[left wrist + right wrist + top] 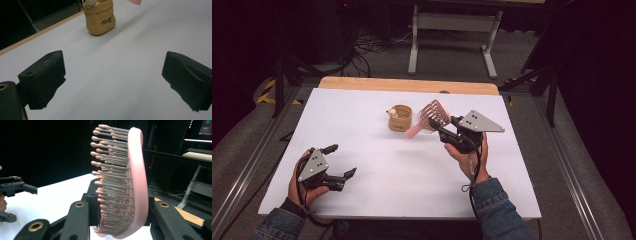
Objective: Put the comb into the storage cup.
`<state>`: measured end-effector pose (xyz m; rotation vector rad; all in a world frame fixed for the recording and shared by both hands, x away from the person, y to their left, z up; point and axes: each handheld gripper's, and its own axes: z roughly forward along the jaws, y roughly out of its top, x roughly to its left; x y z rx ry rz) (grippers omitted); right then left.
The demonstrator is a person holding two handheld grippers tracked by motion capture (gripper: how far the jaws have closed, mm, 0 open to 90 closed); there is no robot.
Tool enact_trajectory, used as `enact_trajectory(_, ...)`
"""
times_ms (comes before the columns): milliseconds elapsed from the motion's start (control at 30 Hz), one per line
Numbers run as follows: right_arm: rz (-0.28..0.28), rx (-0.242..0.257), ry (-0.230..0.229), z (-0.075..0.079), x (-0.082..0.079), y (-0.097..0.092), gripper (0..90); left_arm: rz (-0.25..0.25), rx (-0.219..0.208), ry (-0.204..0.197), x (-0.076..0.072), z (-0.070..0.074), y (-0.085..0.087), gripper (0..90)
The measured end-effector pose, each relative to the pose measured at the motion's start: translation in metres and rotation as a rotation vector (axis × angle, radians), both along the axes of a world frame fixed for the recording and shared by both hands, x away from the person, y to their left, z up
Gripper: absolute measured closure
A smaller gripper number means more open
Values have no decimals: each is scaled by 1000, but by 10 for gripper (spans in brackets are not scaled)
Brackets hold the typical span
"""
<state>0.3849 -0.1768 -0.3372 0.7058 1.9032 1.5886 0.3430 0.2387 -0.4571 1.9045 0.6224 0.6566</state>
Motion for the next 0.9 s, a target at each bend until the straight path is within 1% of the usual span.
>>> enact_trajectory(133,-2,6,0,6,6,1,637,1,-3,3,1,0,1,58)
enact_trajectory(267,-6,-8,-12,15,10,3,637,2,-1,2,2,1,2,56)
enact_trajectory(333,-2,-5,-15,19,13,4,637,-5,-15,2,2,1,3,51)
enact_trajectory(433,-4,-8,-22,24,17,6,637,-4,-16,-3,3,2,4,50)
enact_trajectory(500,-5,-18,-23,26,20,7,637,-6,-19,0,4,2,4,49)
enact_trajectory(567,-7,-17,-22,28,24,9,637,-4,-20,-1,4,2,3,50)
enact_trajectory(700,-8,-31,-31,32,29,13,637,-2,-12,-6,4,2,3,50)
enact_trajectory(800,-12,-37,-33,34,33,15,637,-7,-23,-7,3,2,3,50)
enact_trajectory(900,-17,-27,-34,37,37,15,637,-8,-18,-7,3,2,3,50)
